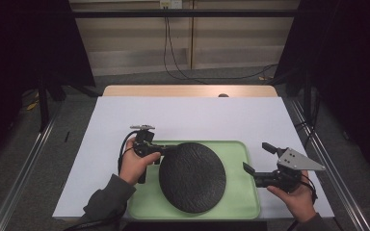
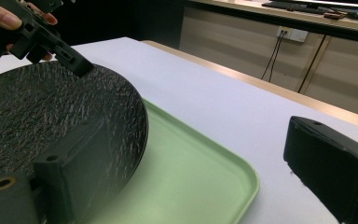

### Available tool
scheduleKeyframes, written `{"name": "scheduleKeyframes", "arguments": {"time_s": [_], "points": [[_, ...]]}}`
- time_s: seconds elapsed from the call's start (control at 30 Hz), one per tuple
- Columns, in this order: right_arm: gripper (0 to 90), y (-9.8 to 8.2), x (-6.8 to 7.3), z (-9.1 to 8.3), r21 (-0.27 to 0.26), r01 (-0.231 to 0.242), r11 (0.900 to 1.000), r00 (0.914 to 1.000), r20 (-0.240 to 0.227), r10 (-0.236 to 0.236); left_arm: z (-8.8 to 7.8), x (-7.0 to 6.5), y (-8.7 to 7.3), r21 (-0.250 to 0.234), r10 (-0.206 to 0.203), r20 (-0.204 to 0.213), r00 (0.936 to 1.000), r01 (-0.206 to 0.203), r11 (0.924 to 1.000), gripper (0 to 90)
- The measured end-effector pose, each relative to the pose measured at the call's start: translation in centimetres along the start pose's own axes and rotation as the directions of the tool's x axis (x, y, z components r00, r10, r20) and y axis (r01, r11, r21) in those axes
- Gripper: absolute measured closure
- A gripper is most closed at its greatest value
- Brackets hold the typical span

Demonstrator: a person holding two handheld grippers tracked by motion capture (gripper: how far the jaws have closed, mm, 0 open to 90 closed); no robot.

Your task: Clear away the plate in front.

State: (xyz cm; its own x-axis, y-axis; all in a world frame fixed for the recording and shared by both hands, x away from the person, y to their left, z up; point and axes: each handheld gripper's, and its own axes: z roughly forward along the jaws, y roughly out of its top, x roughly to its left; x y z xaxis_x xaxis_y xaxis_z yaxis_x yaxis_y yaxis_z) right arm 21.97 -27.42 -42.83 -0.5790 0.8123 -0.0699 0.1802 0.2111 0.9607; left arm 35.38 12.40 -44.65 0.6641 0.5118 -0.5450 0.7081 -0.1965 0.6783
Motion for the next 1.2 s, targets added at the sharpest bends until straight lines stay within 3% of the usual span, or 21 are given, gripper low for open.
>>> {"name": "scheduleKeyframes", "arguments": {"time_s": [0.4, 0.87, 1.1, 1.17, 1.2], "points": [[7.1, 0.0, 0.0, -0.1, -0.001, -0.006, 1.0, 1.0, -0.006, 0.006, 0.5, 0.5, -0.3, 0.02, 0.046, -0.064, 0.9969, -0.045, 0.9988, 79.2], [7.2, 0.1, 0.0, 0.1, -0.003, -0.001, 1.0, 1.0, -0.007, 0.001, 0.7, 0.9, -0.7, 0.047, 0.07, -0.109, 0.9916, -0.065, 0.9967, 77.6], [7.3, 0.1, 0.0, 0.2, 0.002, 0.008, 1.0, 0.9999, -0.014, -0.008, 0.7, 0.8, -0.9, 0.061, 0.11, -0.158, 0.9813, -0.102, 0.993, 79.2], [7.3, 0.1, 0.1, 0.2, 0.001, 0.007, 1.0, 0.9999, -0.013, -0.007, 0.7, 1.1, -1.0, 0.07, 0.134, -0.187, 0.9731, -0.123, 0.99, 81.4], [7.3, 0.1, 0.0, 0.2, -0.001, 0.009, 1.0, 0.9998, -0.015, -0.009, 0.4, 1.3, -0.9, 0.019, 0.094, -0.149, 0.9843, -0.092, 0.9955, 86.3]]}}
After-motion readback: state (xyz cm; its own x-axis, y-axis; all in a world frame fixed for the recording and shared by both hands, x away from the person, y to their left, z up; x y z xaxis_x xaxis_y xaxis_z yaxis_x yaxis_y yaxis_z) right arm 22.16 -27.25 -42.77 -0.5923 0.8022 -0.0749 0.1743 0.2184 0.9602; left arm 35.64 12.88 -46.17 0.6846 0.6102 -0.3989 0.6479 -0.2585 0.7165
